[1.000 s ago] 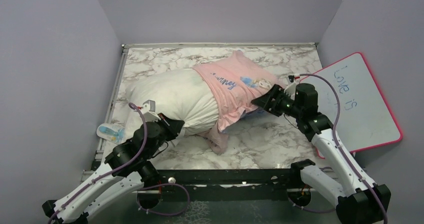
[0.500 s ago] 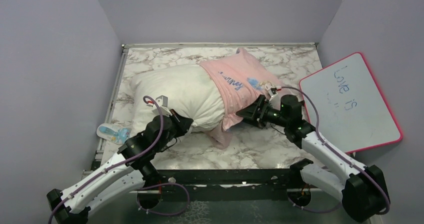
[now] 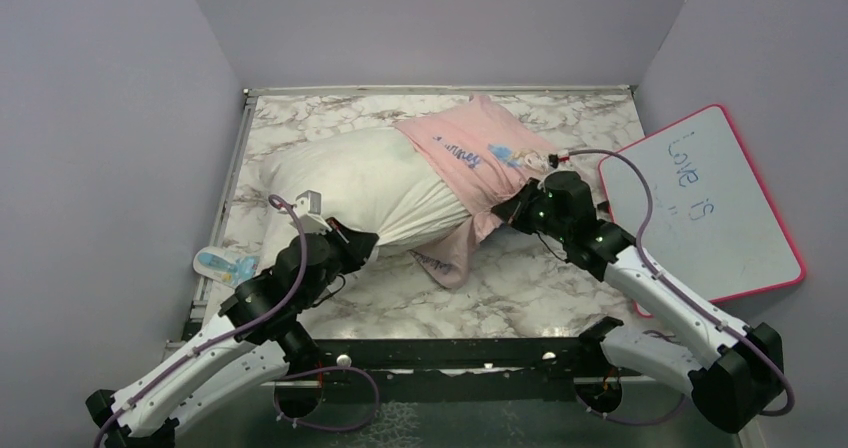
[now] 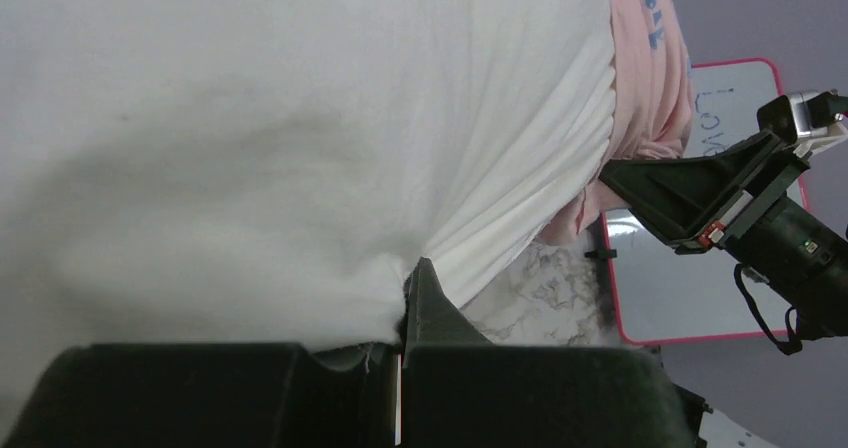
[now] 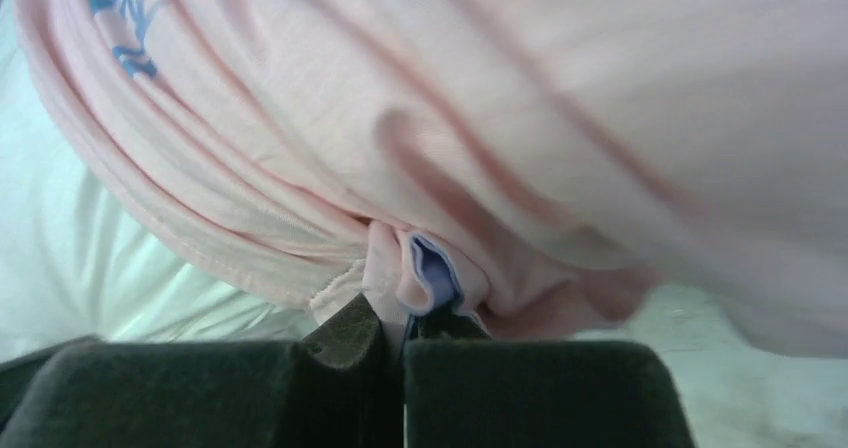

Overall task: Remove the pillowcase from the pillow
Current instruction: Remove the pillow from the pillowcase.

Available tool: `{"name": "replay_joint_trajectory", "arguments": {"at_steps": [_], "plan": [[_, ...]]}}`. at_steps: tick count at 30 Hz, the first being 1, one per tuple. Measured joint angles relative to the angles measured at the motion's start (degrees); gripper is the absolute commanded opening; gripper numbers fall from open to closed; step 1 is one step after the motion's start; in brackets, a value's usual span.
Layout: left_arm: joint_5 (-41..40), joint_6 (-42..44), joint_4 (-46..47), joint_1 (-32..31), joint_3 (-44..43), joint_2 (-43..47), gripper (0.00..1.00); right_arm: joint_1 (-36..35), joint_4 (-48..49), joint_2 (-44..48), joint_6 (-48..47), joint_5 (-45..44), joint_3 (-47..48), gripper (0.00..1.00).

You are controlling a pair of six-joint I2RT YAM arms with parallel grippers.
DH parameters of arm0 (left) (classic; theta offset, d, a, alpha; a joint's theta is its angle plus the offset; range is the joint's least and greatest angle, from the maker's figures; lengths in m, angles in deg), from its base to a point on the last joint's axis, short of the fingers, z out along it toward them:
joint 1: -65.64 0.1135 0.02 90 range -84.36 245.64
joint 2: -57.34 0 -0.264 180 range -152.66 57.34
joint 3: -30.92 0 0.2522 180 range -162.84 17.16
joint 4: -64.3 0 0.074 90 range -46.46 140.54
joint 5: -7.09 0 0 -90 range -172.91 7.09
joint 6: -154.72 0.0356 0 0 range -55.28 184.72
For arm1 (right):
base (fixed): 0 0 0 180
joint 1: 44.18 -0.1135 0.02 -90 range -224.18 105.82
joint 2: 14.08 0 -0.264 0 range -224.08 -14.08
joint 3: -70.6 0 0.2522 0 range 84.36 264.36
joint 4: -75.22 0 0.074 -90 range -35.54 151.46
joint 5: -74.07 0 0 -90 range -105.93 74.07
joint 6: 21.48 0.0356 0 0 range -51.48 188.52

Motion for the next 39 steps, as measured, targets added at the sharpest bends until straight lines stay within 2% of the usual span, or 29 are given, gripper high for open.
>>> {"name": "replay_joint_trajectory", "arguments": {"at_steps": [3,7,12,16,22,25,31,34,36,39], "plan": [[-2.03,-0.72,-3.76,-0.33,-2.45,1.99,0.00,0.90,-4.83,3.08,-4.81,-8.07,1.33,0.00],[-3.04,-1.51,-6.93,-0.87,-4.31,4.70,0.00,4.09,-8.02,4.63,-8.96,-8.24,3.17,0.02],[-3.45,-1.75,-9.68,-1.01,-4.33,7.15,0.00,5.51,-8.79,4.85,-12.13,-0.09,3.39,0.21],[-3.28,-0.94,-10.27,-0.87,-3.82,6.80,0.00,7.56,-8.92,4.94,-14.75,6.05,3.39,0.48],[-2.51,-0.04,-8.35,-0.68,-1.22,5.07,0.00,8.72,-12.52,8.44,-17.00,7.76,5.88,0.72],[-2.40,0.33,-6.93,-0.63,0.59,5.33,0.00,8.94,-13.46,11.30,-18.25,7.63,10.43,0.78],[-2.40,0.81,-6.69,-0.44,1.44,5.31,0.00,8.96,-10.99,15.43,-19.15,7.19,16.85,0.81],[-2.38,0.90,-6.64,-0.31,1.53,5.31,0.00,8.96,-9.60,11.32,-19.67,7.74,20.28,0.82],[-2.21,0.94,-6.62,-0.31,1.57,5.31,0.00,8.96,-9.20,5.84,-20.44,9.09,23.52,0.92],[-1.77,0.96,-6.62,-0.28,1.60,5.29,0.00,8.96,-9.33,-4.42,-21.68,12.02,29.94,0.93]]}}
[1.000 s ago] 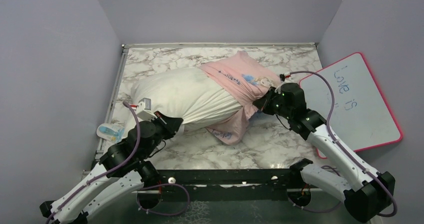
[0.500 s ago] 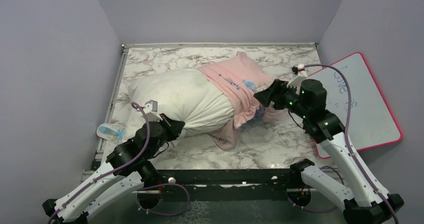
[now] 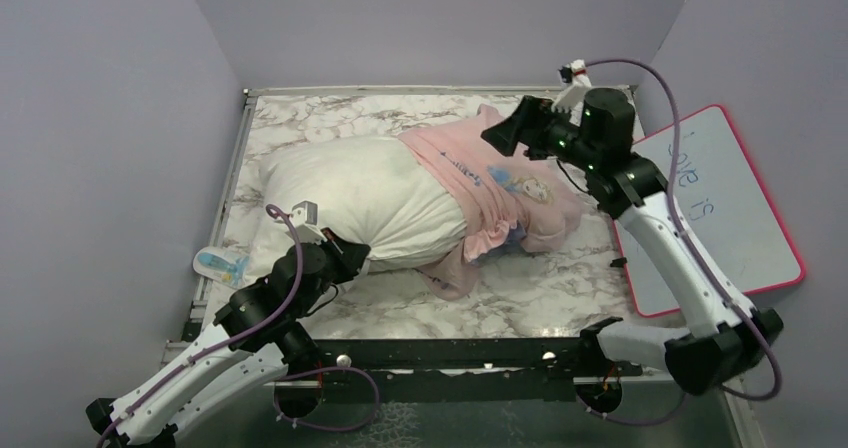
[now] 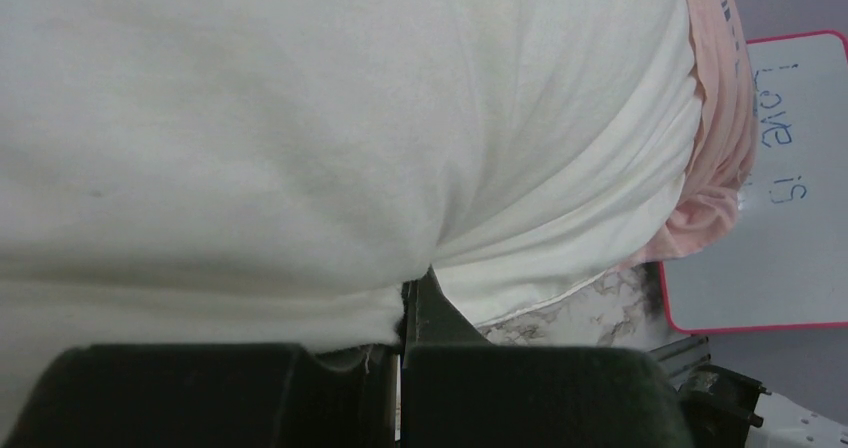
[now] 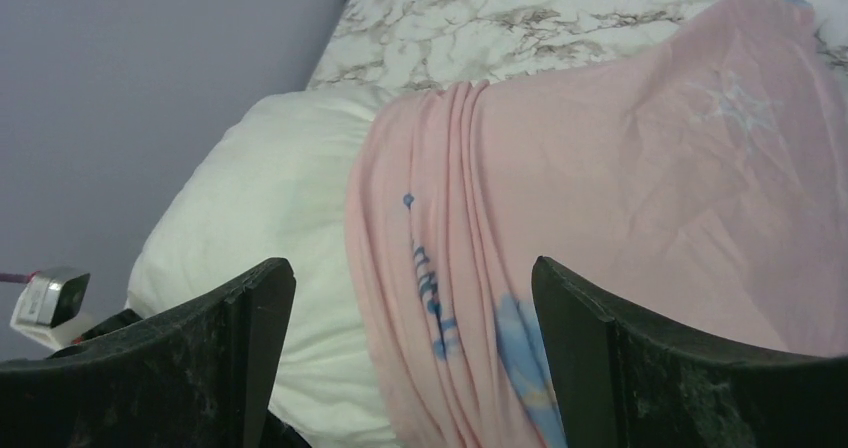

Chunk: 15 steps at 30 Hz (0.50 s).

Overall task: Remove the pillowcase from the pillow
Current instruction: Remove the pillow from the pillowcase.

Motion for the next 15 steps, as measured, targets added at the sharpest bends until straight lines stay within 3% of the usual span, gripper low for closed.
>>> {"name": "replay_joint_trajectory", "arguments": {"at_steps": [6,10,11,13,15], "plan": [[1.49,0.76,0.04,0.04,0.02,-1.31,0.00,-0.02,-3.69,-19.85,-2.56,2.34,14.19,0.96],[2.25,1.42,0.07,0.04,-0.04,-2.62,0.00,-0.02,-5.73,-28.13,-4.90,1.73,24.20,0.96],[2.34,1.57,0.09,0.04,-0.07,-2.82,0.00,-0.02,-5.90,-31.06,-5.27,1.68,25.40,0.95],[2.43,2.05,0.07,0.04,-0.22,-3.17,0.02,-0.02,-6.29,-33.92,-6.05,1.84,26.82,0.80],[2.51,2.49,0.00,0.04,-0.55,-3.39,0.31,-0.11,-5.99,-35.56,-6.75,2.38,24.87,0.77]]}}
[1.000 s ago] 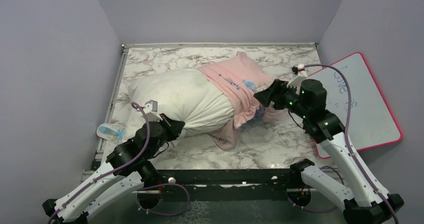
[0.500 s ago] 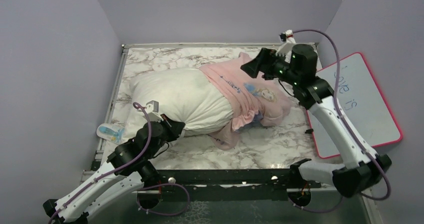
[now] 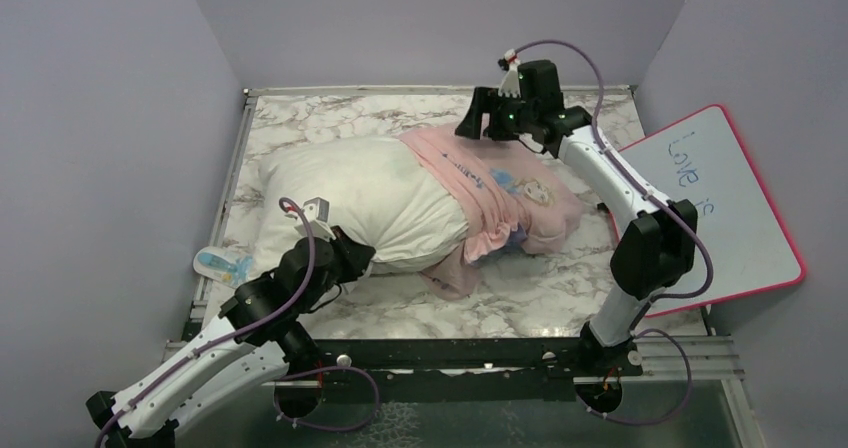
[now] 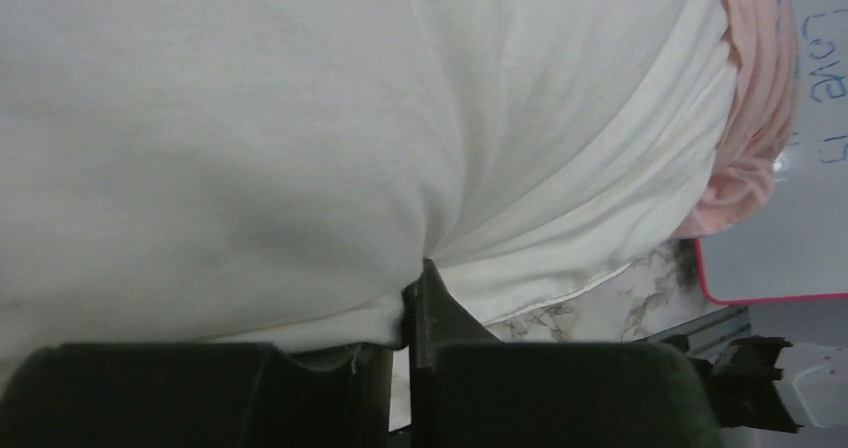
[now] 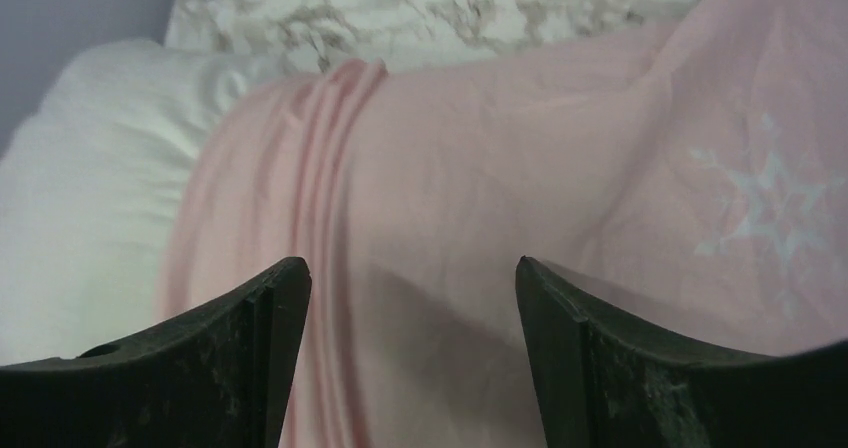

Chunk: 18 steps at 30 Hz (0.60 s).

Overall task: Remove the pillowcase from the pillow
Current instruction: Remove the pillow from the pillowcase.

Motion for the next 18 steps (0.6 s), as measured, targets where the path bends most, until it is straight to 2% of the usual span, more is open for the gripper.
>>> {"name": "replay_joint_trajectory", "arguments": {"at_steps": [2,5,12,18], "plan": [[0.87,1.07,-0.79,0.00,-1.60,-0.79,0.54,-0.17,0.50,-0.42,-0.52,0.94,-5.75,0.76],[3.54,3.65,-2.21,0.00,-6.97,-3.85,0.69,-0.90,3.26,-0.66,-0.94,1.20,-13.29,0.76],[4.74,12.02,-3.67,0.04,-26.32,-14.80,0.78,-1.22,15.63,6.29,-0.28,1.20,-28.39,0.73],[-0.20,21.38,-4.46,0.04,-44.26,-28.48,0.84,-1.20,30.36,11.04,3.04,1.27,-42.62,0.70]]}}
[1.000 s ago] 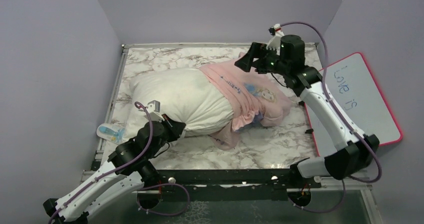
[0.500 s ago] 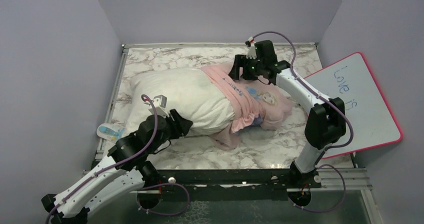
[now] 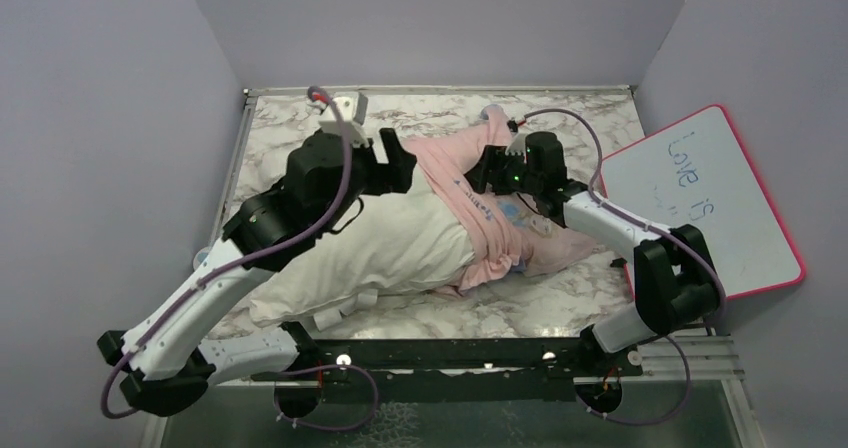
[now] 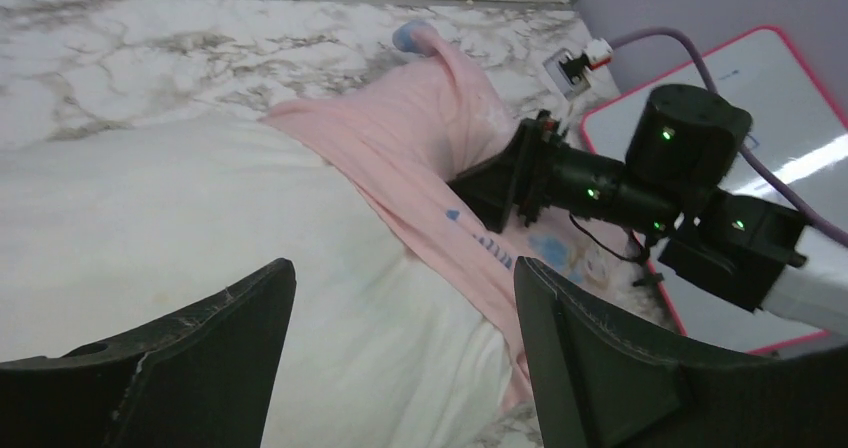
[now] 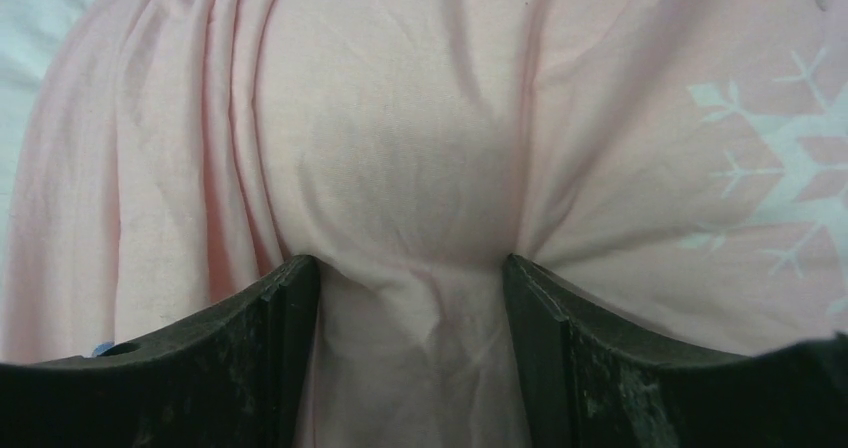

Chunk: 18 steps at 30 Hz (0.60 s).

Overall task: Remove the pillowcase from the pillow
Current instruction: Remove the pillow from the pillowcase.

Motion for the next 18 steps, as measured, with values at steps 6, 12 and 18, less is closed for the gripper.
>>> {"name": "replay_joint_trajectory", "arguments": {"at_steps": [6,12,18], "plan": [[5.09,8.72,1.42,10.71,-8.04,-17.42,0.92,-0.02,12.39,2.97,3.74,-0.02,-9.99,0.70],[18.05,10.47,6.93,32.37,1.09,-27.02,0.62,-0.09,15.63,7.06,5.57,-0.15,-14.27,0.70],[31.12,10.10,17.57,33.75,13.31,-27.32,0.00,-0.46,8.68,12.76,5.99,-0.52,-13.70,0.76]]}}
